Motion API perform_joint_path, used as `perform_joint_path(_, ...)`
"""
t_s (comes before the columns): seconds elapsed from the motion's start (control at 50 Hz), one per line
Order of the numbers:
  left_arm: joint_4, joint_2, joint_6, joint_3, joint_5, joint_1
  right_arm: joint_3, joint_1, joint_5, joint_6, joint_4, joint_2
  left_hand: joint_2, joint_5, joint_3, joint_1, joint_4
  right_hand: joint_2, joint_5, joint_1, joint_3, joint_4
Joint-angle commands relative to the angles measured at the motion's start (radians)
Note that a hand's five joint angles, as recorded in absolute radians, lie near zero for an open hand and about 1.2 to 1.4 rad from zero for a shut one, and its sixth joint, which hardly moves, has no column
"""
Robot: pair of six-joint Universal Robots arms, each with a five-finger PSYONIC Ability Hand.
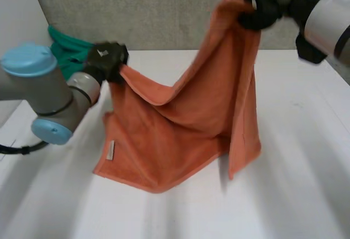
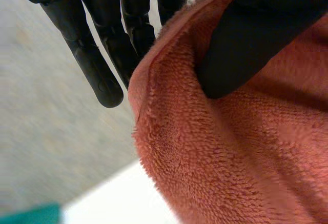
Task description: Fold the laundry.
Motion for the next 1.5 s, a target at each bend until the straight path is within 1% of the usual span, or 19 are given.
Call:
perform_joint_path(0.02, 0.045, 0.103, 0.017, -0.089, 0.049, 0.002, -0.045, -0.022, 0.039, -0.144, 0.117, 0.230, 0.202, 0.257, 0.208, 0.230, 0.200, 0.225, 0.227, 0.401, 0.219, 0.206)
perform_joint_path(0.1, 0.044, 0.073, 0.054, -0.083, 0.046, -0.004, -0.118, -0.018, 0.119, -0.200, 0.114, 0.361, 0.202, 0.257, 0.208, 0.230, 0.200, 0.225, 0.227, 0.401, 0.219, 0.206)
perform_joint_path(0.16, 0.050, -0.001, 0.153, -0.036, 0.032, 0.002, -0.215, -0.009, 0.183, -0.194, 0.089, 0.456, 0.202, 0.257, 0.208, 0.230, 0.200, 0.225, 0.227, 0.401, 0.219, 0.206)
perform_joint_path(0.26, 0.085, -0.058, 0.322, 0.119, -0.068, 0.001, -0.404, -0.006, 0.239, -0.140, -0.069, 0.562, 0.202, 0.257, 0.208, 0.230, 0.200, 0.225, 0.227, 0.401, 0.219, 0.206)
perform_joint_path(0.3, 0.157, -0.053, 0.361, 0.180, -0.112, -0.004, -0.446, -0.008, 0.242, -0.105, -0.153, 0.571, 0.202, 0.257, 0.208, 0.230, 0.200, 0.225, 0.227, 0.401, 0.219, 0.206)
perform_joint_path(0.38, 0.329, 0.013, 0.359, 0.220, -0.128, -0.010, -0.481, -0.008, 0.246, -0.030, -0.448, 0.556, 0.202, 0.257, 0.208, 0.230, 0.200, 0.225, 0.227, 0.401, 0.219, 0.206)
perform_joint_path(0.46, 0.466, 0.109, 0.359, 0.216, -0.131, -0.019, -0.469, -0.006, 0.254, -0.022, -0.636, 0.499, 0.202, 0.257, 0.208, 0.230, 0.200, 0.225, 0.227, 0.401, 0.219, 0.206)
perform_joint_path(0.54, 0.496, 0.163, 0.359, 0.211, -0.134, -0.030, -0.435, -0.008, 0.246, -0.016, -0.661, 0.458, 0.202, 0.257, 0.208, 0.230, 0.200, 0.225, 0.227, 0.401, 0.219, 0.206)
perform_joint_path(0.7, 0.422, 0.276, 0.365, -0.070, -0.137, -0.027, -0.265, -0.020, 0.225, -0.014, -0.620, 0.367, 0.202, 0.257, 0.208, 0.230, 0.200, 0.225, 0.227, 0.401, 0.219, 0.206)
perform_joint_path(0.8, 0.300, 0.323, 0.370, -0.310, -0.152, -0.036, -0.084, -0.028, 0.110, -0.026, -0.546, 0.291, 0.202, 0.257, 0.208, 0.230, 0.200, 0.225, 0.227, 0.401, 0.219, 0.206)
perform_joint_path(0.84, 0.262, 0.326, 0.374, -0.382, -0.164, -0.047, 0.003, -0.054, 0.033, -0.032, -0.482, 0.274, 0.202, 0.257, 0.208, 0.230, 0.200, 0.225, 0.227, 0.401, 0.219, 0.206)
perform_joint_path(0.92, 0.184, 0.321, 0.381, -0.545, -0.190, -0.102, 0.114, -0.101, -0.028, -0.083, -0.367, 0.281, 0.202, 0.257, 0.208, 0.230, 0.200, 0.225, 0.227, 0.401, 0.219, 0.206)
perform_joint_path(1.02, 0.139, 0.255, 0.365, -0.599, -0.204, -0.191, 0.255, -0.147, -0.005, -0.238, -0.279, 0.301, 0.194, 0.249, 0.200, 0.222, 0.191, 0.225, 0.227, 0.401, 0.219, 0.206)
perform_joint_path(1.08, 0.101, 0.224, 0.355, -0.596, -0.218, -0.226, 0.329, -0.199, 0.025, -0.289, -0.288, 0.301, 0.109, 0.164, 0.115, 0.137, 0.107, 0.225, 0.227, 0.401, 0.219, 0.206)
perform_joint_path(1.14, 0.041, 0.221, 0.333, -0.589, -0.243, -0.251, 0.378, -0.232, 0.048, -0.290, -0.317, 0.298, -0.088, -0.033, -0.081, -0.059, -0.090, 0.225, 0.227, 0.401, 0.219, 0.206)
perform_joint_path(1.26, -0.030, 0.330, 0.254, -0.583, -0.275, -0.240, 0.448, -0.276, 0.045, -0.296, -0.333, 0.289, -0.788, -0.733, -0.782, -0.760, -0.791, 0.225, 0.227, 0.401, 0.219, 0.206)
perform_joint_path(1.3, -0.037, 0.362, 0.235, -0.583, -0.272, -0.233, 0.479, -0.291, 0.042, -0.295, -0.336, 0.277, -0.933, -0.878, -0.927, -0.905, -0.935, 0.225, 0.227, 0.401, 0.219, 0.206)
perform_joint_path(1.44, -0.086, 0.450, 0.197, -0.608, -0.253, -0.135, 0.556, -0.307, 0.036, -0.292, -0.366, 0.232, -0.984, -0.929, -0.977, -0.955, -0.986, 0.225, 0.227, 0.401, 0.219, 0.206)
perform_joint_path(1.5, -0.135, 0.454, 0.193, -0.632, -0.214, -0.087, 0.566, -0.322, 0.038, -0.289, -0.399, 0.232, -0.963, -0.908, -0.957, -0.935, -0.965, 0.225, 0.227, 0.401, 0.219, 0.206)
